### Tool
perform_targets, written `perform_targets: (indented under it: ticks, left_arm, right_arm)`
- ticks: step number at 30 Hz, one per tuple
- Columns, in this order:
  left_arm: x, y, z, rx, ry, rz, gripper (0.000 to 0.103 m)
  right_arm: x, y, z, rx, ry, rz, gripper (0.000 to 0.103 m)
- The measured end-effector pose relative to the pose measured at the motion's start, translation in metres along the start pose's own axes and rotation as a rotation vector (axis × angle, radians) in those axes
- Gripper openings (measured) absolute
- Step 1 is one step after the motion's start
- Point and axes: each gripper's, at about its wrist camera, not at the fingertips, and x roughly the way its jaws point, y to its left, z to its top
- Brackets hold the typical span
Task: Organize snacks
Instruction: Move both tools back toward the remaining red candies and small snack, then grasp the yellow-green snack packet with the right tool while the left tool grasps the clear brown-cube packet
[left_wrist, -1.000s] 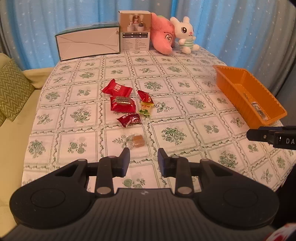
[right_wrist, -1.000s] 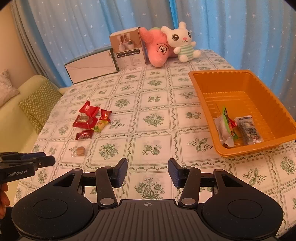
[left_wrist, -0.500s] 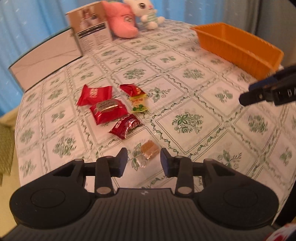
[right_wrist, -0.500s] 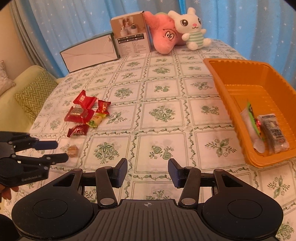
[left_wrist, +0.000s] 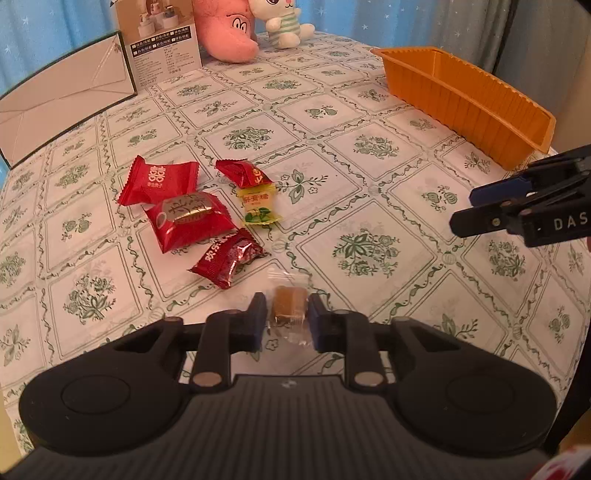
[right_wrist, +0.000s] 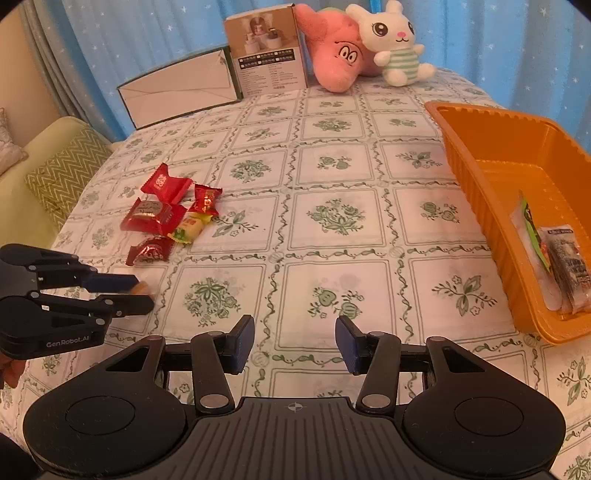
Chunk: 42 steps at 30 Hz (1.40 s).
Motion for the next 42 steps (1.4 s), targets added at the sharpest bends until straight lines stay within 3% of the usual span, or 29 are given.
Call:
perform_targets:
  ticks: [5, 13, 20, 30, 33, 39, 42]
  left_arm:
    - [-0.008, -0.004, -0.002, -0.043, 0.007, 0.039, 0.019]
    - [-0.036, 0.016, -0.014, -0.236, -0.072, 0.142, 0.018]
    - [-0.040, 0.032, -0.012, -0.336, -0.145, 0.189, 0.019]
    - [-0.038, 0.053, -0.019, -0.455, -0.200, 0.256, 0.018]
    - [-0.038, 0.059, -0.023, -0.498, -0.210, 0.258, 0.018]
    - [-0.040, 0.057, -0.022, -0.480, -0.221, 0.282, 0.018]
    - [-0.039, 0.054, -0.020, -0.458, -0.216, 0.288, 0.018]
  right_arm:
    - [0.001, 0.008, 0.006, -0.014, -0.010, 0.025, 0.049]
    - [0.017, 0.027, 0.019, -0.046, -0.043, 0.070, 0.049]
    - [0.044, 0.051, 0.036, -0.049, -0.069, 0.132, 0.049]
    - [0.085, 0.079, 0.055, -0.046, -0.101, 0.126, 0.047]
    - [0.094, 0.083, 0.059, -0.032, -0.107, 0.112, 0.042]
    - [0.108, 0.096, 0.063, -0.075, -0.096, 0.046, 0.035]
    - [0.108, 0.099, 0.058, -0.124, -0.095, 0.025, 0.022]
